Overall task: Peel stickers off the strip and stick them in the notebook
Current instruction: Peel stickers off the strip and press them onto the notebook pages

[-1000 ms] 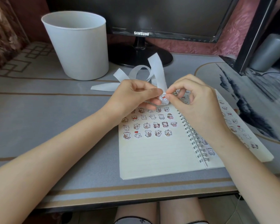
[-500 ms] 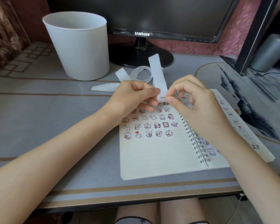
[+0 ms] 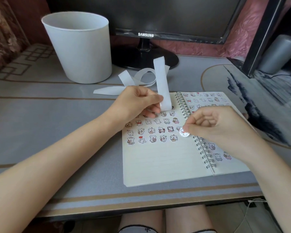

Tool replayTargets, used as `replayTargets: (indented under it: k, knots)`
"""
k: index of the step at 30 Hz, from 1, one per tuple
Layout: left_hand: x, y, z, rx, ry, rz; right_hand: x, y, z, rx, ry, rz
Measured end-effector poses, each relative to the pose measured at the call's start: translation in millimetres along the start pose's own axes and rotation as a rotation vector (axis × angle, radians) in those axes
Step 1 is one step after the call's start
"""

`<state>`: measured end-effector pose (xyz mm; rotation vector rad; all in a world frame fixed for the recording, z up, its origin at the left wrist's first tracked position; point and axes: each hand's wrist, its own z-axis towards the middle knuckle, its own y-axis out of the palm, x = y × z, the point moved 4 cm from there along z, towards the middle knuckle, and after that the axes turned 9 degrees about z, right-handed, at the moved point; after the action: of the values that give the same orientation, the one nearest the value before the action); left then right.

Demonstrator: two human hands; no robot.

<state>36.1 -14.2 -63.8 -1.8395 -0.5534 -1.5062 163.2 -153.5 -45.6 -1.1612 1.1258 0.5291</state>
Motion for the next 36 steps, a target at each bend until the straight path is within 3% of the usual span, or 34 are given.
replayTargets:
  k: [36]
  knots:
    - [4.0,0.6,-3.4,0.012,-0.02,0.024,-4.1,7.0,-0.1,0.034,-0.031,-0.38]
